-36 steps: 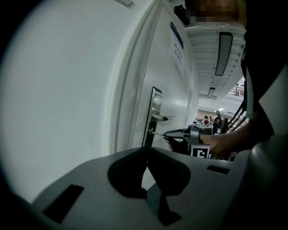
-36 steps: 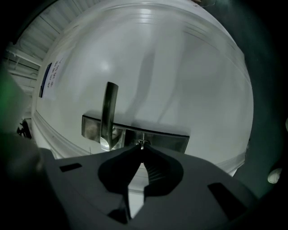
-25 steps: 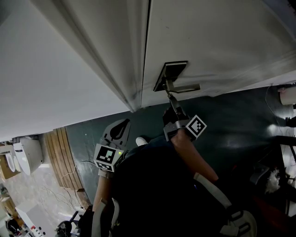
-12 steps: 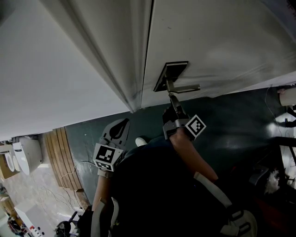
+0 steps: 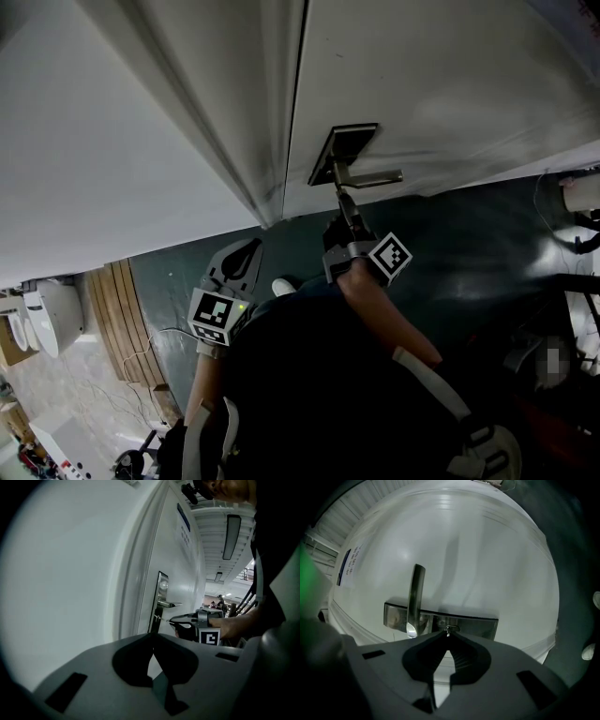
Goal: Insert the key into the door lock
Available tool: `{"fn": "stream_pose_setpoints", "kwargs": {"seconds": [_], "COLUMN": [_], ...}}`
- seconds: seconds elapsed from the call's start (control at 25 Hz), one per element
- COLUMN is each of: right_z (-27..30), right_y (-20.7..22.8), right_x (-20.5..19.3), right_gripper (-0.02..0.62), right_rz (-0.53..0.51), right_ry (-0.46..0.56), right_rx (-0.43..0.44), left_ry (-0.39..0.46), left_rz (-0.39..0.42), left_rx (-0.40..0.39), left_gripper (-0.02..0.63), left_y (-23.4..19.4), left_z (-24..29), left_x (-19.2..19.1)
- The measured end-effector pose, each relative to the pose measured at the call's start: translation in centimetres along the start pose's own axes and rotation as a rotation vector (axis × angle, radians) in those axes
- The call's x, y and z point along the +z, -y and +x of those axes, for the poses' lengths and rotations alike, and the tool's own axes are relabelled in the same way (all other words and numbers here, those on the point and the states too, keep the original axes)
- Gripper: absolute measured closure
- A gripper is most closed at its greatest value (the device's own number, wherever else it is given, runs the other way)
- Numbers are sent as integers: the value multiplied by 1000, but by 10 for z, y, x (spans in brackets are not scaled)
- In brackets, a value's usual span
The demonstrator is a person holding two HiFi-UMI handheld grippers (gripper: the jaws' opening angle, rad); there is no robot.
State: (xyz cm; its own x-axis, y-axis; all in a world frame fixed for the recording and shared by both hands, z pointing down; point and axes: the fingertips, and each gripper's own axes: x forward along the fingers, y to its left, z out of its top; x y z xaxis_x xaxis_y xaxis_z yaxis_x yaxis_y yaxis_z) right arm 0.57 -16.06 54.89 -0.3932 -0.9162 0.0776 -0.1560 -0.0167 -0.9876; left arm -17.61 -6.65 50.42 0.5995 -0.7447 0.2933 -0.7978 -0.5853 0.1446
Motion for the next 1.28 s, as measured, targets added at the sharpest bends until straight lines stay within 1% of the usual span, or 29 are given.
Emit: {"fn": "stream_pose_setpoints", "kwargs": {"seconds": [0.24,0.4,0.56,0.68,0.84,1.12,1.28], "right_z": [-1,-1,-1,1,6,19,28], "right_y": [-3,1,-4,-5,-2,2,-2], "right_x": [-1,-2,-1,-6,-13,-7,-5], "right_gripper": [563,563,563,563,563,563,563], "right_rz": [-11,29,12,17,24,46,50], "right_ry": [91,148,184,165,108,74,77], "right_rx": [-17,-15,-25,-24,-21,-9,9], "left_ry": [-3,-3,-3,-4,-7,-10,-14], "left_rz": [-4,-6,-8,-10,-13,-12,-11], "left_rx": [-1,-1,5,8,10,13,15], "left_gripper": [598,598,598,598,598,598,598], "left_y": [-1,-2,-5,-7,-9,-10,-10], "left_z": [0,-1,-4,-5,-5,-4,-4], "left_x": [-2,-3,-4,-5,-6,-6,-6]}}
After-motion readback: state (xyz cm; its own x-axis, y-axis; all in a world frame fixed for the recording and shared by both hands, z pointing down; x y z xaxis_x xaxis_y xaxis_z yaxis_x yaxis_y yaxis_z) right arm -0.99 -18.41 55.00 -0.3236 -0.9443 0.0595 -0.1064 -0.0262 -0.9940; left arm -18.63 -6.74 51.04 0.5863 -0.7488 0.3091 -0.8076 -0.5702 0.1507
